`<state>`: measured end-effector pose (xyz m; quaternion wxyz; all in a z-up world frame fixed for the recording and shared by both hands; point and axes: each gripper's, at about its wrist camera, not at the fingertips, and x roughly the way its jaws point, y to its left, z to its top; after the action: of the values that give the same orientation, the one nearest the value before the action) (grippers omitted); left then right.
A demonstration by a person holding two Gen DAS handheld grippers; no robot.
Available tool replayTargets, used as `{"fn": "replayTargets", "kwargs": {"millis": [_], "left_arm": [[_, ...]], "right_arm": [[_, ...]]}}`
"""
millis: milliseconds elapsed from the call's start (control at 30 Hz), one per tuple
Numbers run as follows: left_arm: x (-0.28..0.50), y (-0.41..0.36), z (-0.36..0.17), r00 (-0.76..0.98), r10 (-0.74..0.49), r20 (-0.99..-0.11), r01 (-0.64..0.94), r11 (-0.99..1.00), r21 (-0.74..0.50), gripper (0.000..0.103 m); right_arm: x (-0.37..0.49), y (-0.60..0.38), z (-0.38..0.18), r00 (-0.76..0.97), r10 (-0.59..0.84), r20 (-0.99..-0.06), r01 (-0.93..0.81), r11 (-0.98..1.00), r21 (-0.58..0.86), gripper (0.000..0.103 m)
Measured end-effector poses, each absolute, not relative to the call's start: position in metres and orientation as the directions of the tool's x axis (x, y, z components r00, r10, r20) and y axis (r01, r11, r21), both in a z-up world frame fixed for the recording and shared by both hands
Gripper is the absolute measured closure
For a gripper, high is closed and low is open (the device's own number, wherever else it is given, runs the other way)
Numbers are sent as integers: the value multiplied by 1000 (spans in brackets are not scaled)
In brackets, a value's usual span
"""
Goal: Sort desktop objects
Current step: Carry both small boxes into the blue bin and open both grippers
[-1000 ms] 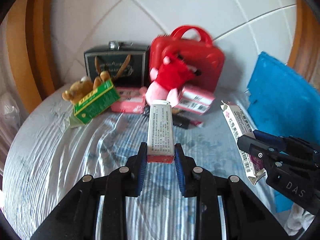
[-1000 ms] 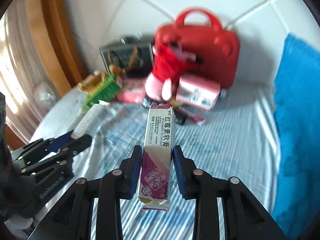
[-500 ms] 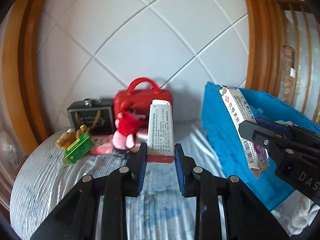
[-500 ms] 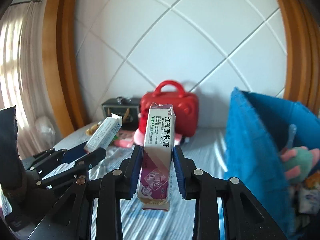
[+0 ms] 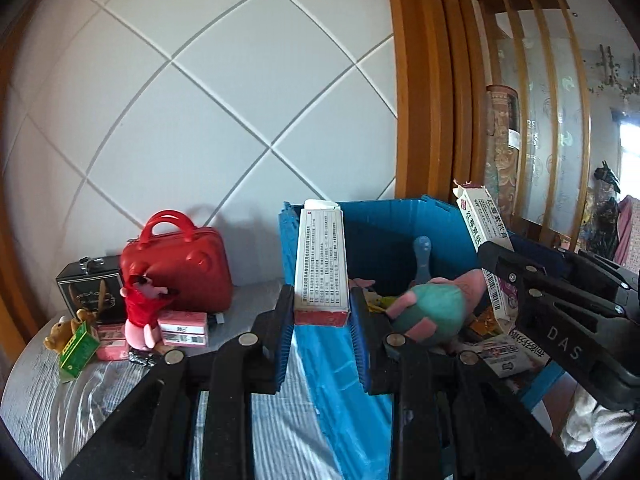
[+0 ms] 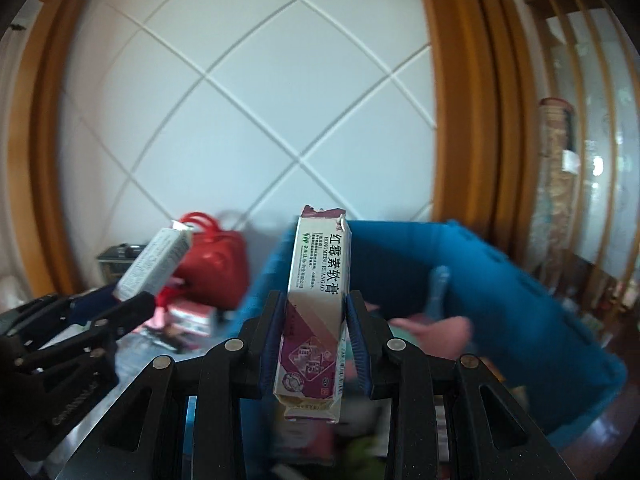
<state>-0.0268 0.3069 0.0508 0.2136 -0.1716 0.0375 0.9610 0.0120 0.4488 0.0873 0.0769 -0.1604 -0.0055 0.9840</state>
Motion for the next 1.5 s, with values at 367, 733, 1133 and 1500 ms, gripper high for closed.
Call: {"fn": "replayTargets", "kwargs": {"millis": [367,733,1133,1500], "left_arm": [[-23,415,40,-810,420,-409,-479,-876,49,77],[-26,454,28,-795,401,-455,-481,-874,72,77],[-25,459,28,-793,376,-479,-464,-882,77,75],[-10,447,33,-814,377,-443,-454,-887,79,29]], "right_arm": [[12,552,57,-887,267,-377,-267,-962,-54,72],[12,599,40,-868,266,-420,-272,-961,-47,72],[12,609,35,-861,273,-429,-285,-958,-37,71],[25,604,42,-874,274,-402,-292,-956,-19,2]]}}
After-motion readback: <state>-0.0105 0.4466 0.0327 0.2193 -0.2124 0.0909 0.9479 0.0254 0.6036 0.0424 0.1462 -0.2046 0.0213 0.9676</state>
